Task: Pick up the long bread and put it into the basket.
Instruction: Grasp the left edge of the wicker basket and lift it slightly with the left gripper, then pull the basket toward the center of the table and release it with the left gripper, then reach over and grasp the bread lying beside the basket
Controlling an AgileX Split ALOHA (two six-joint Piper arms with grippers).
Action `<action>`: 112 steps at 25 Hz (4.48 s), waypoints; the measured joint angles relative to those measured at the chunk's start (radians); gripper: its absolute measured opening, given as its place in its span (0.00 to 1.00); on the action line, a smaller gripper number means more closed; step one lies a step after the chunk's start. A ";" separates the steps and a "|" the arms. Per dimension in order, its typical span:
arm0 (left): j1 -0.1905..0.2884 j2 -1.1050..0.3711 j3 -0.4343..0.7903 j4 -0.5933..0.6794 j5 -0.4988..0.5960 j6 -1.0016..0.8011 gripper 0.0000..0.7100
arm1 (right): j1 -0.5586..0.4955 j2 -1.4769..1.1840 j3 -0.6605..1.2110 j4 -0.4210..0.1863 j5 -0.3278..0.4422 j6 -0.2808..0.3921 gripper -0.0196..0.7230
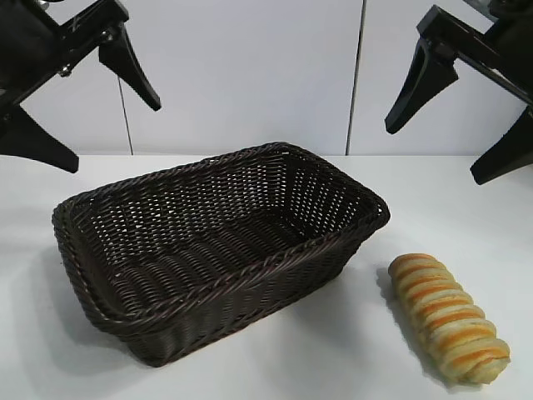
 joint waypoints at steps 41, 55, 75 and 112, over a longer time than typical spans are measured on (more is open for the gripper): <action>-0.010 0.276 0.060 -0.269 -0.126 0.232 0.14 | 0.000 0.000 -0.003 0.000 0.000 -0.007 0.94; -0.007 0.302 -0.335 0.055 0.172 0.250 0.14 | 0.000 0.000 -0.003 0.000 0.003 -0.007 0.92; -0.007 0.538 -0.504 0.080 0.199 0.251 0.14 | 0.000 0.000 -0.003 -0.001 0.008 -0.007 0.92; 0.216 -0.035 -0.626 0.152 0.451 0.329 0.96 | 0.000 0.000 -0.003 -0.015 0.024 -0.014 0.92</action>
